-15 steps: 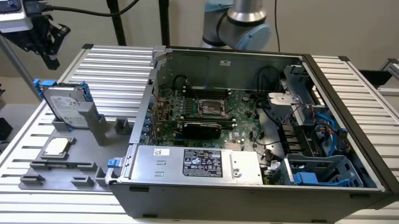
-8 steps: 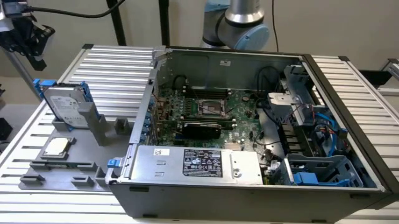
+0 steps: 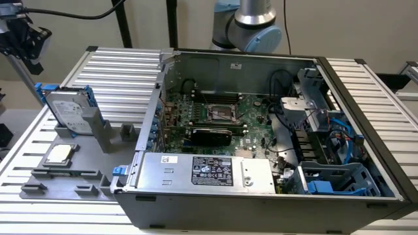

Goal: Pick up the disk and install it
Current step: 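Reach for the disk, then pick up the disk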

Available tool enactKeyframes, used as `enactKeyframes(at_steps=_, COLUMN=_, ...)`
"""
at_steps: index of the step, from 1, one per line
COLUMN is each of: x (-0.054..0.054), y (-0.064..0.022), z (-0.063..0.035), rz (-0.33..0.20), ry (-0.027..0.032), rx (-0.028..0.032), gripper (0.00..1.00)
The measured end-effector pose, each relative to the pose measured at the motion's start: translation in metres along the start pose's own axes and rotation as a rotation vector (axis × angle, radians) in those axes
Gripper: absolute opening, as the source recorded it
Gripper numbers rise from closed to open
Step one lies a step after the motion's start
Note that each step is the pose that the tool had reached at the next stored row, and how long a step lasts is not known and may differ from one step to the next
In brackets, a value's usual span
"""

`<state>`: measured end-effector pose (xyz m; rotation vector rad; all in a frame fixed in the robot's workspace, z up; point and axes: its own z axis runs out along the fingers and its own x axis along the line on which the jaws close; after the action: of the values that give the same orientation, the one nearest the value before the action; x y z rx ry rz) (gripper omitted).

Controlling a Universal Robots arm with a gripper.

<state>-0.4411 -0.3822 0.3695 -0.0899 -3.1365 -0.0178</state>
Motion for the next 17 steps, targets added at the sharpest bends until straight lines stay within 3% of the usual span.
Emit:
enactKeyframes(at_steps=12, x=-0.001, y=0.0001, z=0.0003, rz=0.000, ry=-0.0002, rx=-0.0005, gripper=0.00)
enactKeyframes(at_steps=17, x=-0.015, y=0.0009, z=0.0002, rz=-0.007, ry=0.0003, rx=-0.0047, gripper=0.00)
